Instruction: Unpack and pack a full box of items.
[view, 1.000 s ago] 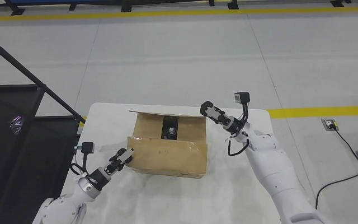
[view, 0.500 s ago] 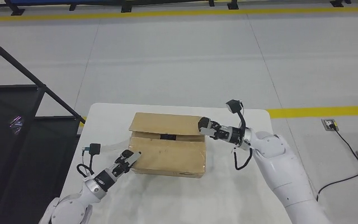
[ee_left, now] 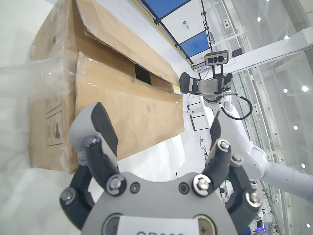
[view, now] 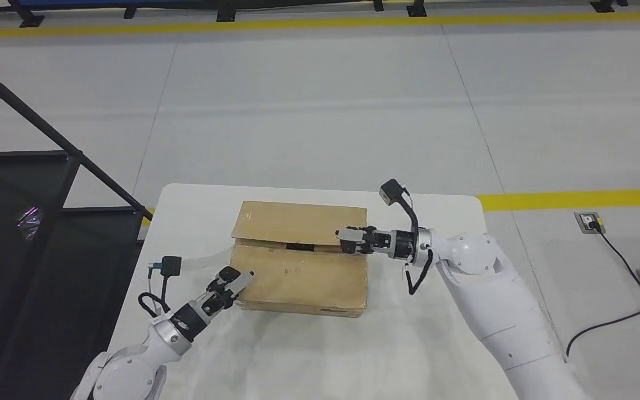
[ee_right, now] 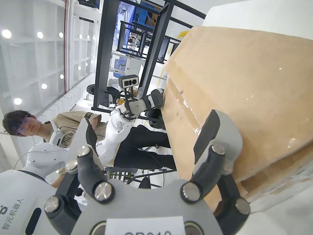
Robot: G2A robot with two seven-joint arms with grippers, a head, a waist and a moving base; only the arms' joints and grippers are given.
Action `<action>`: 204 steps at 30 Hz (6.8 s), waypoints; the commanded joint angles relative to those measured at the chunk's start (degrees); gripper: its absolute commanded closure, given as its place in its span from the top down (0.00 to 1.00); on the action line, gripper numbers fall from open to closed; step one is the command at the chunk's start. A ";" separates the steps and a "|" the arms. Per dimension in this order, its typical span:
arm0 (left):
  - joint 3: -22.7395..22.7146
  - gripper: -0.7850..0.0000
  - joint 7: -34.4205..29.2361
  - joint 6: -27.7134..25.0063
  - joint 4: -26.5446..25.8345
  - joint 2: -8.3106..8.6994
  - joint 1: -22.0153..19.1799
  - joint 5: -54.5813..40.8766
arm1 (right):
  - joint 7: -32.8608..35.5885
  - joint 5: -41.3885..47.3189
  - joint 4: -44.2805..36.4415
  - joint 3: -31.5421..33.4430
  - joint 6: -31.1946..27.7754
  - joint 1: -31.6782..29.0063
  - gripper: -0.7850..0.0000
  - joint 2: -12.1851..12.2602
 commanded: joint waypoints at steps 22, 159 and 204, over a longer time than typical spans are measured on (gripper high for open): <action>-14.23 1.00 6.68 1.83 0.58 0.70 0.35 -6.61 | -1.08 1.77 5.77 -3.23 -2.07 0.35 1.00 -0.91; 18.25 1.00 19.35 10.62 7.02 -8.10 -19.03 4.04 | -7.51 -2.81 -20.18 8.49 0.91 -20.10 1.00 4.72; -5.69 1.00 13.80 1.40 4.02 -6.28 -2.96 -9.75 | -9.87 -3.14 -2.87 -10.08 8.92 1.23 1.00 -0.70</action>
